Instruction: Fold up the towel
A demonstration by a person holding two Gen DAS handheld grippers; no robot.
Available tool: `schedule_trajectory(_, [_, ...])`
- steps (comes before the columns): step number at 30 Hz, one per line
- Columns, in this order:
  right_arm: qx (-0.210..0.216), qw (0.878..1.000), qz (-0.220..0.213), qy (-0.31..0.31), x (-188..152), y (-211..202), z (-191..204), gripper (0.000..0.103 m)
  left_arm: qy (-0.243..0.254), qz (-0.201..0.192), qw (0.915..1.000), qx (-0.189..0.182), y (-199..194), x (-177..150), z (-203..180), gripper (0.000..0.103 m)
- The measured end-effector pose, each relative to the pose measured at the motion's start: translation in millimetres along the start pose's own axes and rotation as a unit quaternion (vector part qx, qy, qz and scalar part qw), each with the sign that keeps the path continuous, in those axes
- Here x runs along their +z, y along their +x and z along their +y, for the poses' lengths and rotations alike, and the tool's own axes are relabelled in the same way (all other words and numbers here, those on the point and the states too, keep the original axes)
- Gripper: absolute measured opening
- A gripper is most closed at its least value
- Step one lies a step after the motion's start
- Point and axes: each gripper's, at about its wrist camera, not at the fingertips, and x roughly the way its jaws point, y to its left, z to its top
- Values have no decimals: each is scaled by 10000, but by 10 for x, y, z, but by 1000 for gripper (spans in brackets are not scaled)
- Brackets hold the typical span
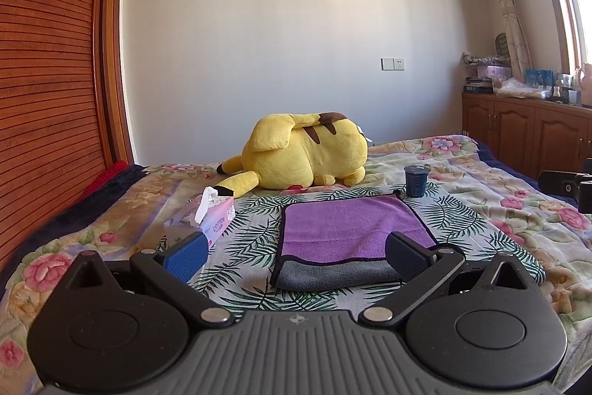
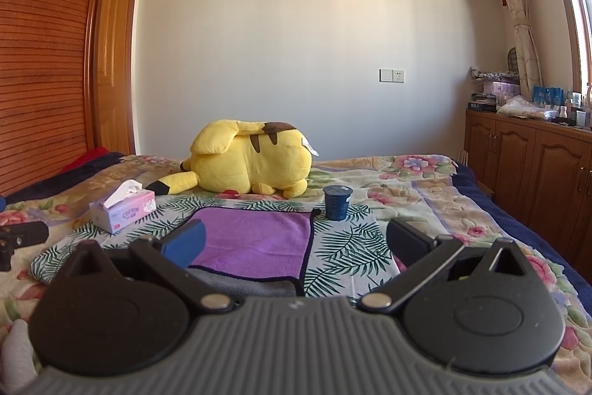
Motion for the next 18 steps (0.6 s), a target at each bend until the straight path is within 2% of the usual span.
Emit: schedule_trajectory(18, [4,10000,-6,4,-14,-31,-16,103,4,-2,10000,3,2,0,-2,87])
